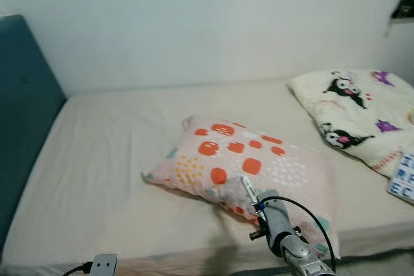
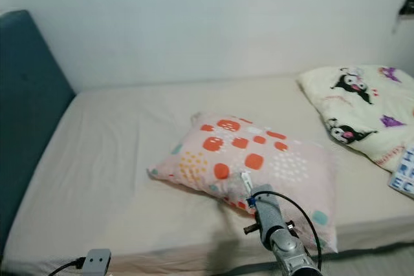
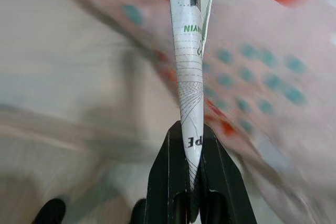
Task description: Clean up the room
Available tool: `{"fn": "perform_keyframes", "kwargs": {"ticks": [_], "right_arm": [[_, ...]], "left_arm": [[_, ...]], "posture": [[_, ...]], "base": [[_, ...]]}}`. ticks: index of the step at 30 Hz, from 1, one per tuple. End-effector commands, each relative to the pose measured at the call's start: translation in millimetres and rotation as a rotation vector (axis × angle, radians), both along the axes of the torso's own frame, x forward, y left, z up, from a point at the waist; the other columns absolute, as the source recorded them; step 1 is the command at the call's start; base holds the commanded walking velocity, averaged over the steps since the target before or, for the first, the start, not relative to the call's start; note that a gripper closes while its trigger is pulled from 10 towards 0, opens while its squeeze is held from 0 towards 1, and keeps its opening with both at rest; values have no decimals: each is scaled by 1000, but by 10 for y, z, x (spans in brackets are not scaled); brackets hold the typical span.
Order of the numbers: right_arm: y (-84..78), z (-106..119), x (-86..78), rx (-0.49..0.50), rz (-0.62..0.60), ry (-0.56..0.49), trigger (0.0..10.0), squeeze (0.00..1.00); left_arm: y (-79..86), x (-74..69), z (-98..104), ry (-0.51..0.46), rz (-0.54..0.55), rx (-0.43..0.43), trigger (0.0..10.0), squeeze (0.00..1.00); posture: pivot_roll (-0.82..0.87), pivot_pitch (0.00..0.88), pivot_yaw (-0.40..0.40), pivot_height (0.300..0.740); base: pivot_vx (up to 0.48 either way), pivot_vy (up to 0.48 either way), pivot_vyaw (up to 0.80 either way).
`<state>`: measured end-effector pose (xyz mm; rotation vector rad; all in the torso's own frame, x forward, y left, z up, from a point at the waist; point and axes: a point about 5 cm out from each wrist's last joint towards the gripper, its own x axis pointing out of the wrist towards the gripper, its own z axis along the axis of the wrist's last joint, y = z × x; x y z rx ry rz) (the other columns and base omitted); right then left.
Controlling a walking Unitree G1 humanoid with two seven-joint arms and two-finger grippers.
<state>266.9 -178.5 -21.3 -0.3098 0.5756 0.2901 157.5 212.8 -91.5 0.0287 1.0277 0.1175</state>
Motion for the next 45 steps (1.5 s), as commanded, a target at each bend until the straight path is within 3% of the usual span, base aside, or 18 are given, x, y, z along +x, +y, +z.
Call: {"fn": "perform_keyframes", "kwargs": {"ticks": [1,5,15,45], "right_arm": [[118,46,42,13,75,-29,10000,0],[225,101,97,34,127,-55,10000,0],[315,135,138,28,180,-71,10000,0],[304,134,145,62,176,-60,10000,0]], "left_arm": [[23,-49,-20,35,12,15,10000,0],[16,-83,-40,69,21,28,10000,0],[-1,-69,-35,57,-26,33,10000,0],[-28,-54,-31,48,-81,36,10000,0]], "posture": [[-152,34,-14,740],[-154,33,-13,740],[-154,28,-13,740],[-151,25,-14,740]], "base": [[-480,0,650],[-480,0,650],[-285,0,649],[0,0,647]]}}
